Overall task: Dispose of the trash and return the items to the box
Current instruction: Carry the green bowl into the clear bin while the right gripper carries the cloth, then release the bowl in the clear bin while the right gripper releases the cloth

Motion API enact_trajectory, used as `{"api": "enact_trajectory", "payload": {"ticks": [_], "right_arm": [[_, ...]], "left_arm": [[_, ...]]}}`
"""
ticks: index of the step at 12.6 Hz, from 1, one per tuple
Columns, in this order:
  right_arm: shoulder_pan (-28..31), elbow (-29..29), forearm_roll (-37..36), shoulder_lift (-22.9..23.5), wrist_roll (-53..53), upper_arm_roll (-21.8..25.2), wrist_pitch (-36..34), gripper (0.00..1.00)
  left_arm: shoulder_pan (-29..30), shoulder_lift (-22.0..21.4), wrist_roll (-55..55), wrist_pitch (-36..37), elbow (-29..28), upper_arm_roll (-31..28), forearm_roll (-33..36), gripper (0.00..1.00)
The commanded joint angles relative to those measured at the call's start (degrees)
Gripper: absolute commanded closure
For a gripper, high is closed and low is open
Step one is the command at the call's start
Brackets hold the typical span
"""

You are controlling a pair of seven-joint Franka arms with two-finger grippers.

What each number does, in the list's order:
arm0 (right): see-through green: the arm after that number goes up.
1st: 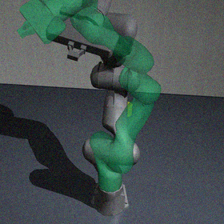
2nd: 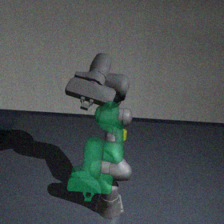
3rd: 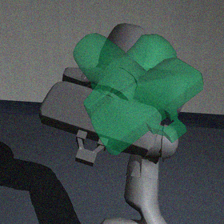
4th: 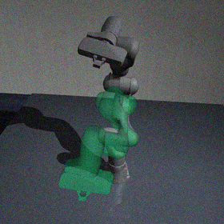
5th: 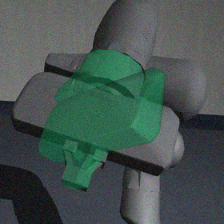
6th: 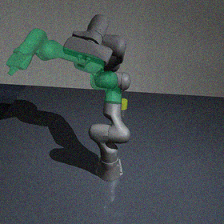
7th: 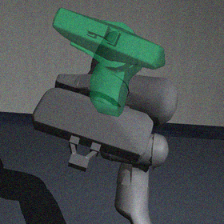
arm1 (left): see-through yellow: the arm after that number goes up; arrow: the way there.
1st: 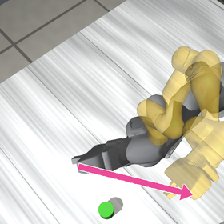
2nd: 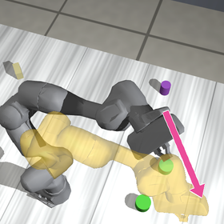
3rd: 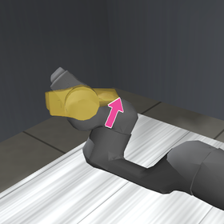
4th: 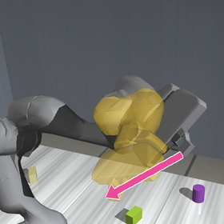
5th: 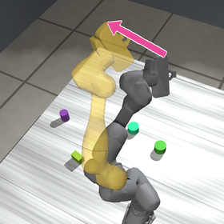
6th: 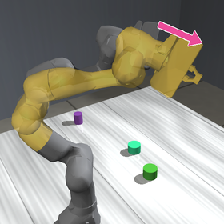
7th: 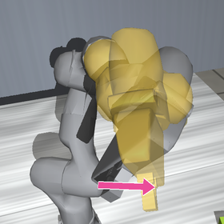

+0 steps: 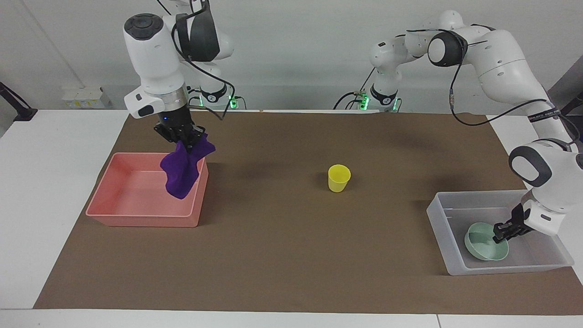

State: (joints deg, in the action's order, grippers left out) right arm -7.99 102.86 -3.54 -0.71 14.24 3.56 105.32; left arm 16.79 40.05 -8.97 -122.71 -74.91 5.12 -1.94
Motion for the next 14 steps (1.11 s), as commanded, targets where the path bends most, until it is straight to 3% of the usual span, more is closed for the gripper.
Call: {"api": "enact_trajectory", "payload": {"ticks": [1,4,8,11,14], "right_arm": [[5.3,2.4,-0.7,-1.3,-6.8,-0.7,0.8,1.00],[11.1,6.6,-0.6,-1.1,-13.5,-0.7,6.9,1.00],[14.0,13.6,-0.6,1.5,-15.9,-0.7,18.3,1.00],[14.0,19.5,-0.6,2.3,-15.7,-0.7,24.6,1.00],[14.1,22.2,-0.6,2.9,-15.4,-0.7,26.6,1.00]], "left_arm": [[-0.3,-5.5,-2.3,3.8,-1.9,0.2,-0.7,0.03],[-3.9,-16.4,-3.0,3.1,-12.3,0.2,-0.5,0.00],[-11.6,-28.9,1.7,3.0,-25.5,0.2,-0.4,0.00],[-19.4,-31.3,8.9,2.0,-29.5,0.1,-0.3,0.00],[-26.8,-33.8,18.4,-4.1,-36.8,0.2,-0.3,0.00]]}}
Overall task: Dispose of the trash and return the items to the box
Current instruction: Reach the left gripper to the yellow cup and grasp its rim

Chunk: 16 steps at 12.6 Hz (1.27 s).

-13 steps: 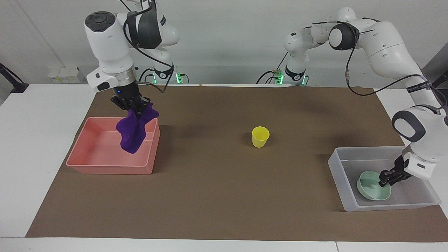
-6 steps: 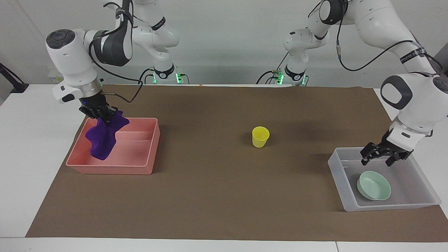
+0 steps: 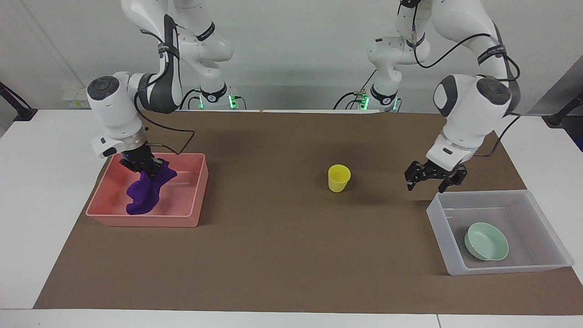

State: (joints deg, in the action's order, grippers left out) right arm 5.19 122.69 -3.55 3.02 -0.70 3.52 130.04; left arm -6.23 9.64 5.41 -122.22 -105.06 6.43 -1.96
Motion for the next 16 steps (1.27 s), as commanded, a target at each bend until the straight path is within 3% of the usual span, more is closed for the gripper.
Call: {"api": "enact_trajectory", "payload": {"ticks": [1,3,6,9,10,13,14,16], "right_arm": [[0.9,3.0,-0.5,-0.2,-0.1,-0.6,2.9,1.00],[0.8,4.2,-0.5,0.4,0.6,-0.6,4.5,1.00],[0.8,4.8,-0.5,2.3,0.6,-0.6,7.3,0.99],[0.4,4.6,-0.5,2.7,1.3,-0.6,7.7,0.11],[0.2,4.2,-0.5,2.7,1.3,-0.6,7.5,0.00],[-0.3,1.2,-0.4,1.8,2.5,-1.1,4.1,0.00],[-0.4,-1.1,0.1,1.6,2.7,-1.5,0.8,0.00],[-0.4,-5.5,0.3,1.6,6.1,-3.7,-4.9,0.00]], "left_arm": [[-6.1,-4.4,6.4,-7.0,-9.6,-1.2,-0.3,0.00],[-9.6,-4.9,10.4,-11.2,-13.8,-1.2,-0.3,0.08],[-12.1,-6.0,10.8,-13.6,-17.8,-1.2,-0.3,0.11],[-14.7,-6.3,12.4,-15.8,-19.8,-1.1,-0.3,0.19],[-15.9,-6.4,12.5,-16.4,-20.9,-1.1,-0.3,0.22],[-16.5,-5.9,12.5,-19.7,-22.8,-1.0,-0.3,0.34],[-17.0,-5.4,12.5,-21.3,-23.3,-1.0,-0.3,0.45],[-17.5,-4.5,12.4,-22.8,-23.3,-1.1,-0.3,0.92]]}}
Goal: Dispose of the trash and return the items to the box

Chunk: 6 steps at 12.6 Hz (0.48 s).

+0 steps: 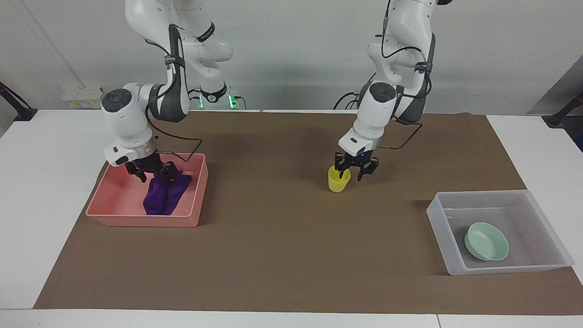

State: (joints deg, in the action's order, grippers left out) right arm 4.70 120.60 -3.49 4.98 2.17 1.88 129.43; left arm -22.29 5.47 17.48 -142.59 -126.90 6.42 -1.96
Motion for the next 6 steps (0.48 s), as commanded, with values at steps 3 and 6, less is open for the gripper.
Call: {"api": "enact_trajectory", "payload": {"ticks": [3,6], "right_arm": [[0.0,-4.3,0.2,-1.9,11.2,-6.4,-6.6,0.00],[0.1,-8.5,-0.2,-3.0,13.5,-8.1,-12.1,0.00]], "left_arm": [[-0.7,-0.3,0.0,-1.7,-1.1,-1.1,-0.3,1.00],[0.7,-1.5,-0.3,0.3,0.2,-1.8,-0.3,1.00]]}}
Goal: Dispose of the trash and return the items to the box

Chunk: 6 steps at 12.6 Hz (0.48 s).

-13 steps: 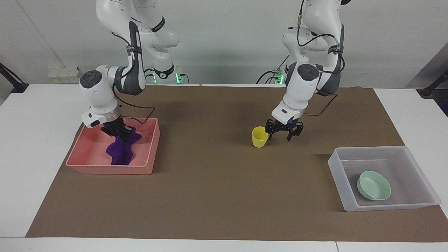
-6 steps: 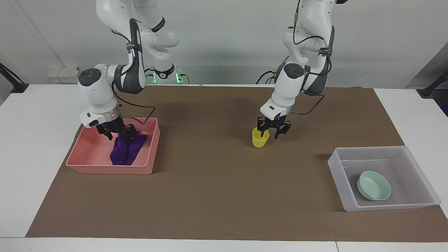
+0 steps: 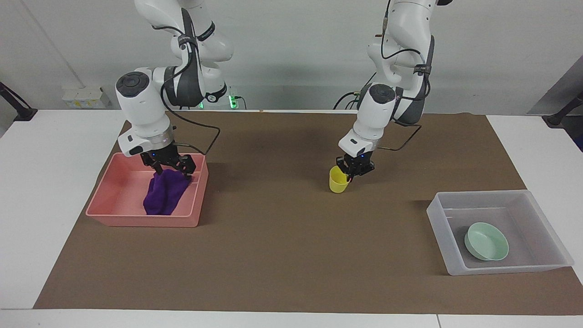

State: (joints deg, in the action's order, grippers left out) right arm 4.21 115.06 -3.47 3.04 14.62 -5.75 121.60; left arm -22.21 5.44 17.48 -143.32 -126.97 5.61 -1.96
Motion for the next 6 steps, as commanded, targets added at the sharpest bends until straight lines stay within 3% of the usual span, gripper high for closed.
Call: {"api": "enact_trajectory", "payload": {"ticks": [1,4,6], "right_arm": [[0.5,-5.3,0.1,-1.4,1.1,-0.5,-7.1,0.00],[0.6,-12.7,0.4,-1.5,1.0,-0.5,-15.7,0.00],[0.7,-16.3,0.4,-2.0,0.8,-0.5,-19.8,0.00]], "left_arm": [[1.6,-2.0,-0.3,2.1,1.5,-0.9,-0.2,1.00],[7.5,-2.8,-3.0,2.6,4.3,-1.0,-0.2,1.00],[12.2,-3.8,-7.8,7.9,7.6,-1.0,-0.2,1.00]]}}
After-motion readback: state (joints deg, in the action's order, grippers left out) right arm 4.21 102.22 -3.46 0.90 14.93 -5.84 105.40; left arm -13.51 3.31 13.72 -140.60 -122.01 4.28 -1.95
